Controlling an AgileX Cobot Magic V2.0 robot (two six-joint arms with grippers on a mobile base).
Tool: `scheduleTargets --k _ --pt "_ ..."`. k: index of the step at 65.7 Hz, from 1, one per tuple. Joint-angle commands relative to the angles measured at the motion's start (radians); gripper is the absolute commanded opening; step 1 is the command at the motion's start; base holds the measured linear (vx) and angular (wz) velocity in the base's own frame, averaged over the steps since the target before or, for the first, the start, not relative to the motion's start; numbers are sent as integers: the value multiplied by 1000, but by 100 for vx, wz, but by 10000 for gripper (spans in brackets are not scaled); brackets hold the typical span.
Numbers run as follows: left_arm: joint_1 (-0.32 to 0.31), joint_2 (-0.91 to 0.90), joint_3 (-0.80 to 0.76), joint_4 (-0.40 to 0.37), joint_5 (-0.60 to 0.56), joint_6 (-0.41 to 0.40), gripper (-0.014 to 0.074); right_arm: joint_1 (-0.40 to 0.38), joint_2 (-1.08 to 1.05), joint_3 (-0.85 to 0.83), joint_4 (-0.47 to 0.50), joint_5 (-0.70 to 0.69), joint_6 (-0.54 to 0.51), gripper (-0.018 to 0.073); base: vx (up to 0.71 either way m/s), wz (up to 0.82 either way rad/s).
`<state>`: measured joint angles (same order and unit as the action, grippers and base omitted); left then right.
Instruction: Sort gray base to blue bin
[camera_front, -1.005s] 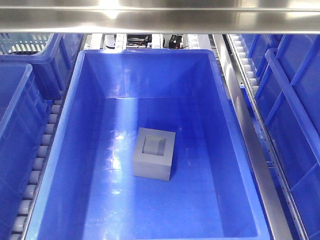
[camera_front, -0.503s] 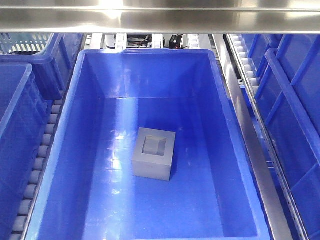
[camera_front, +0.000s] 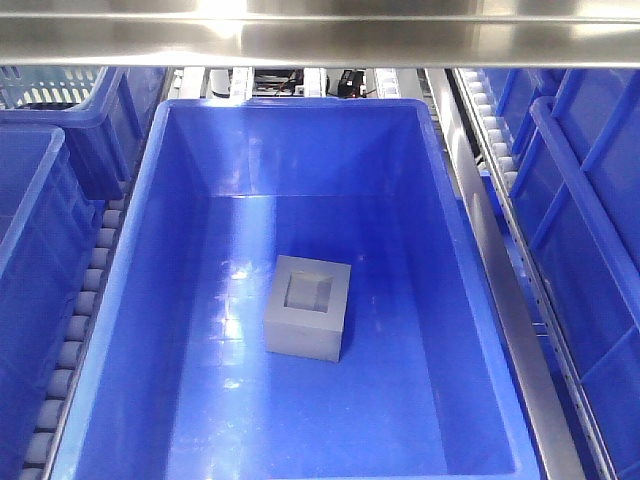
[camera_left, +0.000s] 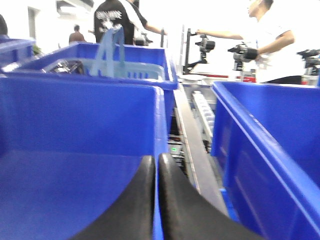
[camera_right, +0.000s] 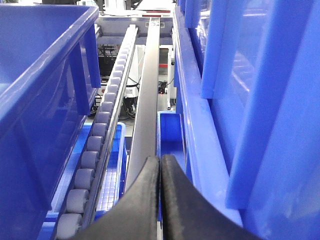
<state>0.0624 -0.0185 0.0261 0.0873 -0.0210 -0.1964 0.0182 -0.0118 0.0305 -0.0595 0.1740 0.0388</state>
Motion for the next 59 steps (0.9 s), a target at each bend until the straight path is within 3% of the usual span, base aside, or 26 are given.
scheduleTargets --k 1,9,21,29,59 --pt "3 -8 30 32 -80 5 -6 -5 -12 14 -6 -75 -5 -9 0 0" --pt "-4 -8 30 32 -59 6 -6 -5 -12 14 -6 -75 -5 -9 0 0" --pt "-89 -8 31 30 5 53 -6 -5 -12 14 -6 -75 -5 -9 0 0" --pt "-112 -8 31 -2 21 74 -6 -5 -12 14 -6 -75 -5 -9 0 0" --pt "-115 -10 31 -22 28 86 -6 -5 -12 14 -6 -75 -5 -9 0 0"
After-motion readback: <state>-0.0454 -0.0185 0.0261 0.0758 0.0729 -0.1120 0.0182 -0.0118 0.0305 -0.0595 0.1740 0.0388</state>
